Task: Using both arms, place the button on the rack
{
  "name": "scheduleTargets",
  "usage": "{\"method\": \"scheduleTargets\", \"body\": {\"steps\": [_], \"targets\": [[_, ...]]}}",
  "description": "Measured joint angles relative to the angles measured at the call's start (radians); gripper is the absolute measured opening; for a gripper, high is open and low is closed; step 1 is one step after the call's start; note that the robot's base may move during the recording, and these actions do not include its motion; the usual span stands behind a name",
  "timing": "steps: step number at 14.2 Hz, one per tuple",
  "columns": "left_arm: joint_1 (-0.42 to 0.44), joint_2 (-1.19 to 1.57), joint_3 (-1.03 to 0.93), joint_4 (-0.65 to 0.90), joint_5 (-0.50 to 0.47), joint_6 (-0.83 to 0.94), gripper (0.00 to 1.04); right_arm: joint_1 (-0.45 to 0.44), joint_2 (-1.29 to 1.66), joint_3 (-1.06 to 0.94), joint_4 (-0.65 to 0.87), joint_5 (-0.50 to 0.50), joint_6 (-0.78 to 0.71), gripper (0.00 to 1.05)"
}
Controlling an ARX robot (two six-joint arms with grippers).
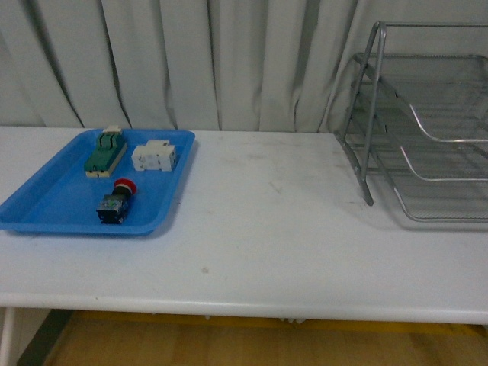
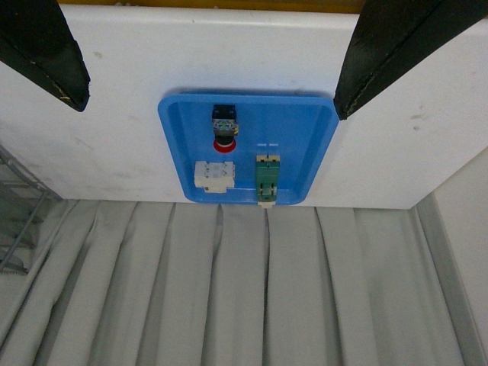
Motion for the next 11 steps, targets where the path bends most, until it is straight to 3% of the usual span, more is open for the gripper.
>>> {"method": "scheduleTargets", "body": {"steps": [11], "targets": [[0.0, 0.0, 0.0, 0.0, 0.0, 0.0, 0.98, 0.0, 0.0, 0.0, 0.0, 0.0, 0.0, 0.98]]}}
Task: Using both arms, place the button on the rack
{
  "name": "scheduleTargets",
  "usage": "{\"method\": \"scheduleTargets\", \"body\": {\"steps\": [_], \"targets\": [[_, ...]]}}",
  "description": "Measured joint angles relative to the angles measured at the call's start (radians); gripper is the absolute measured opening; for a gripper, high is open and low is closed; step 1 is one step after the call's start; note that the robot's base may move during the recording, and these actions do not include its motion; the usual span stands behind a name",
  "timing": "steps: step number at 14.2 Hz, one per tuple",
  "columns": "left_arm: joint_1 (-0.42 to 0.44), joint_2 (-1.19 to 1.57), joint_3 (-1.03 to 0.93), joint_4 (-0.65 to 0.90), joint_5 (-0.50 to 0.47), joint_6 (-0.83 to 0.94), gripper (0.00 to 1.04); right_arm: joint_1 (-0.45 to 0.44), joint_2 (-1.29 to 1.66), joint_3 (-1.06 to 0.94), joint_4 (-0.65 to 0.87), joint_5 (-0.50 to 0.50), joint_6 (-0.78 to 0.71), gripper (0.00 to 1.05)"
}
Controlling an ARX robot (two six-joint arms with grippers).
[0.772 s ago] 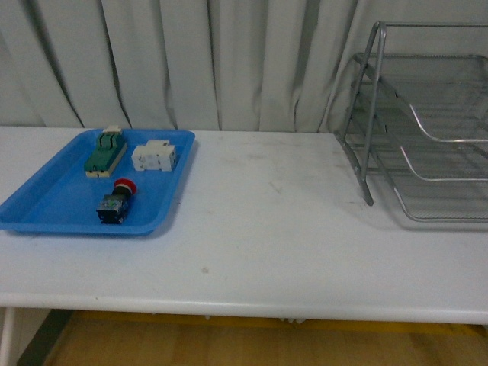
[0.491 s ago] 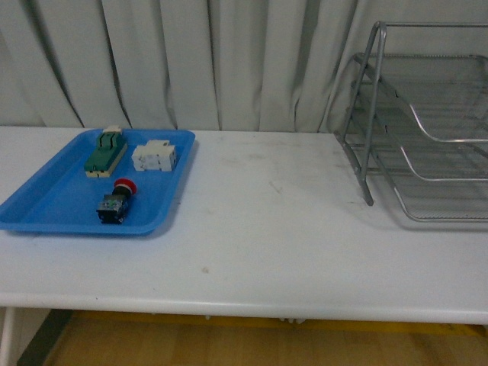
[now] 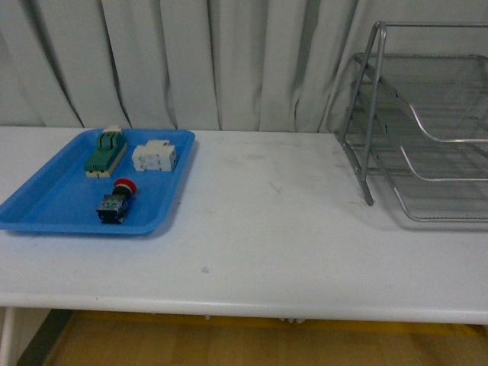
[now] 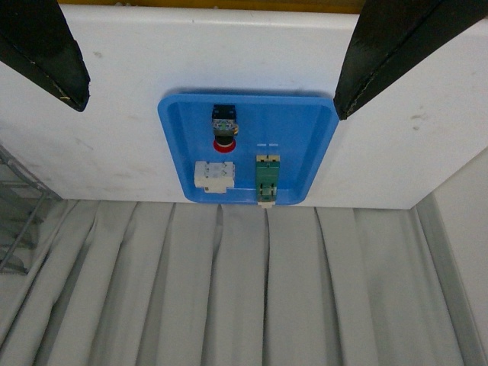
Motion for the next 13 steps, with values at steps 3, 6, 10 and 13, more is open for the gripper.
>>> {"method": "scheduleTargets", "body": {"steps": [3, 6, 10, 13], "targets": [[0.0, 0.0, 0.0, 0.0, 0.0, 0.0, 0.98, 0.0, 0.0, 0.0, 0.0, 0.0, 0.0, 0.98], [0.0, 0.0, 0.0, 0.0, 0.0, 0.0, 0.98, 0.0, 0.0, 0.0, 0.0, 0.0, 0.0, 0.98], [0.0, 0.0, 0.0, 0.0, 0.0, 0.0, 0.98, 0.0, 0.0, 0.0, 0.0, 0.0, 0.0, 0.98], [0.0, 0.0, 0.0, 0.0, 0.001, 0.0, 0.98, -0.163, 0.196, 0.027, 0.146, -0.253, 0.09, 0.98]]}}
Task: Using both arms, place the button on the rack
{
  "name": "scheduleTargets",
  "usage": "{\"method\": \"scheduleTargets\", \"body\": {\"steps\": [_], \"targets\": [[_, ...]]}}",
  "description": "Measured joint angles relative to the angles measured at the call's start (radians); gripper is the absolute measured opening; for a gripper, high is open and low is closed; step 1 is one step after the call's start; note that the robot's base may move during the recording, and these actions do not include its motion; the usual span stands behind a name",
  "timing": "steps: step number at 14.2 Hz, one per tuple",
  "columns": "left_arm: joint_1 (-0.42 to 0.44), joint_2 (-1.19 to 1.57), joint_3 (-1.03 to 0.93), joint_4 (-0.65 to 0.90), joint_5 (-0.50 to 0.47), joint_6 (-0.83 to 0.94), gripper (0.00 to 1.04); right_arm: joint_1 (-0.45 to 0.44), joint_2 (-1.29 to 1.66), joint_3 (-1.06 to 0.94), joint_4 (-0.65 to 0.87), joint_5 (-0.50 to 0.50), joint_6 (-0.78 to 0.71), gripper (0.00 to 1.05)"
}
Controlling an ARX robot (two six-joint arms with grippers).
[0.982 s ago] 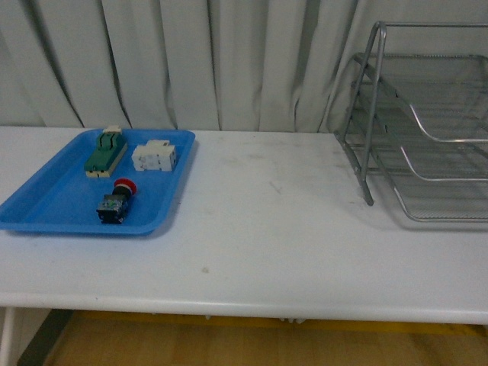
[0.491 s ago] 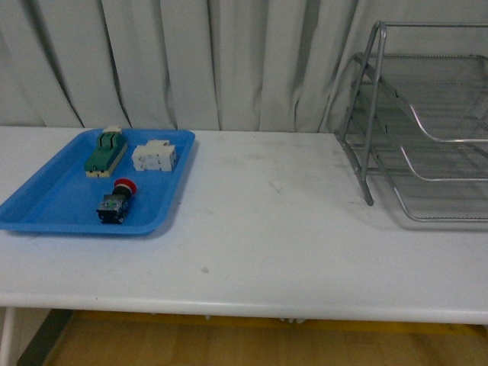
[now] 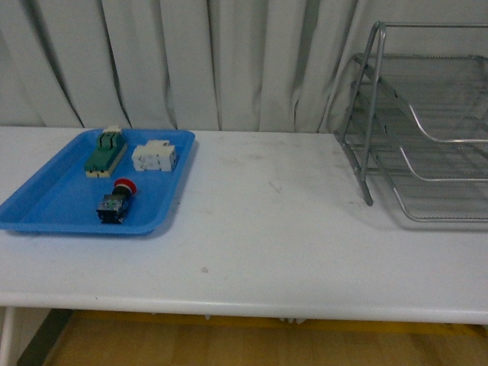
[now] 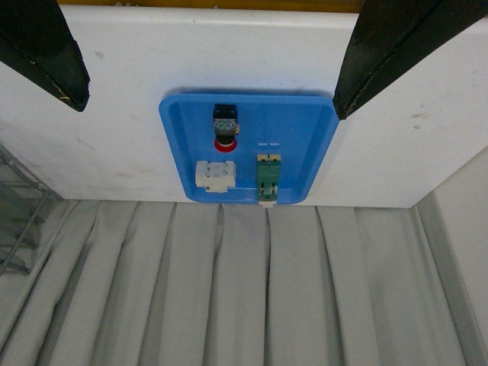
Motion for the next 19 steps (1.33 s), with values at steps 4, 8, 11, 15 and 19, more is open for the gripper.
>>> {"method": "scheduleTargets", "body": {"steps": [4, 8, 11, 15, 19], "targets": [[0.0, 0.0, 0.0, -0.001, -0.001, 0.0, 0.98, -0.319, 0.804, 0.33, 0.637, -0.216, 0.194, 0.98], [0.0, 0.0, 0.0, -0.001, -0.001, 0.0, 0.98, -0.409, 1.417, 0.716, 0.669, -0.193, 0.65, 0.98], [0.0, 0.0, 0.0, -0.001, -0.001, 0.0, 0.98, -0.395, 1.64, 0.755, 0.834, -0.215, 1.003, 0.98], [0.0, 0.0, 0.0, -0.001, -0.001, 0.0, 0.98, -0.288, 1.814, 0.741, 1.017, -0.187, 1.309, 0.98], [0.0, 0.0, 0.0, -0.001, -0.001, 0.0, 0.98, -0.208, 1.918, 0.706, 1.142, -0.187, 1.383, 0.98]]}}
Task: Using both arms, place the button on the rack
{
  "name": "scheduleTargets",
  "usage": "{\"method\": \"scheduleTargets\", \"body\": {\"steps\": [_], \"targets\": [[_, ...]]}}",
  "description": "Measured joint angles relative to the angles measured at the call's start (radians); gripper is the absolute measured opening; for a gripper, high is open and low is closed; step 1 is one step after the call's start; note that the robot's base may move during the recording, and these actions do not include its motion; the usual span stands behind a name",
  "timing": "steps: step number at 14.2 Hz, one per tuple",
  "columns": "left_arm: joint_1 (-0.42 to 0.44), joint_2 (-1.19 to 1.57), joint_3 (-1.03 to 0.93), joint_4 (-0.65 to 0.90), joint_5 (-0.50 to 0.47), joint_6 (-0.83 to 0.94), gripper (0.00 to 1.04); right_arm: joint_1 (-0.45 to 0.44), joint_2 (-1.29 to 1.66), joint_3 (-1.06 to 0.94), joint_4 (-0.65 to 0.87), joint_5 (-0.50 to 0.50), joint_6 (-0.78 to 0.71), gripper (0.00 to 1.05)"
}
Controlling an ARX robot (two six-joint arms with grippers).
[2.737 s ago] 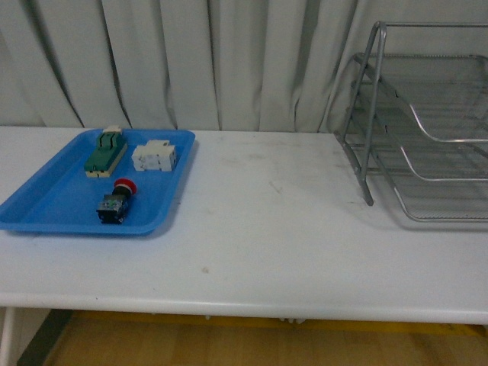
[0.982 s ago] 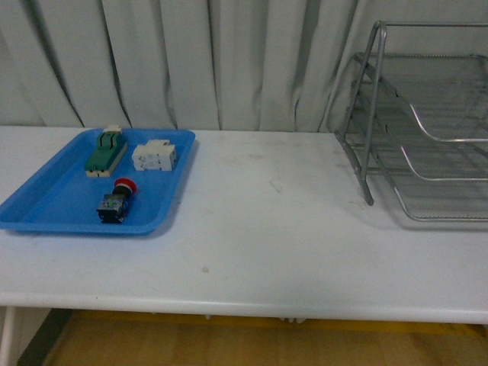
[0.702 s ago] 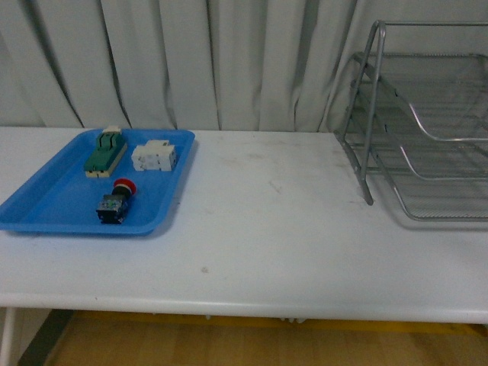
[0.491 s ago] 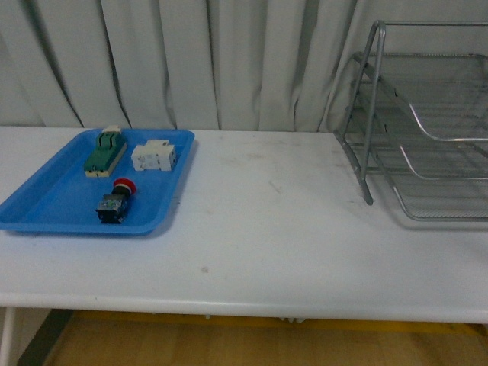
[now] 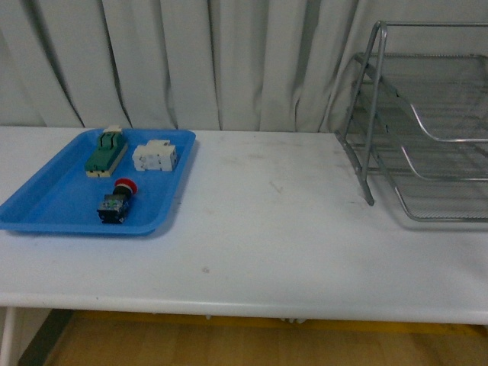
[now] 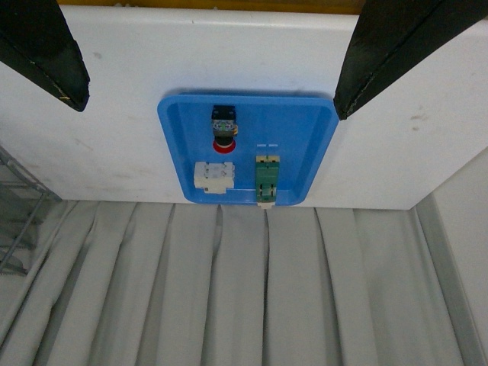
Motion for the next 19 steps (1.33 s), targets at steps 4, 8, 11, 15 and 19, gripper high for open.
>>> {"method": "scheduleTargets", "body": {"steps": [4, 8, 11, 15, 19], "targets": [[0.0, 0.0, 0.0, 0.0, 0.0, 0.0, 0.98, 0.015, 0.068, -0.016, 0.001, -0.006, -0.004, 0.98], [0.0, 0.0, 0.0, 0.0, 0.0, 0.0, 0.98, 0.016, 0.133, 0.029, 0.0, -0.002, -0.023, 0.98], [0.0, 0.0, 0.0, 0.0, 0.0, 0.0, 0.98, 0.01, 0.143, 0.081, -0.034, 0.005, -0.042, 0.98], [0.0, 0.0, 0.0, 0.0, 0.0, 0.0, 0.98, 0.01, 0.175, 0.113, -0.063, 0.01, -0.063, 0.98], [0.0, 0.0, 0.0, 0.0, 0.0, 0.0, 0.98, 0.011, 0.186, 0.147, -0.086, 0.012, -0.076, 0.98]]}}
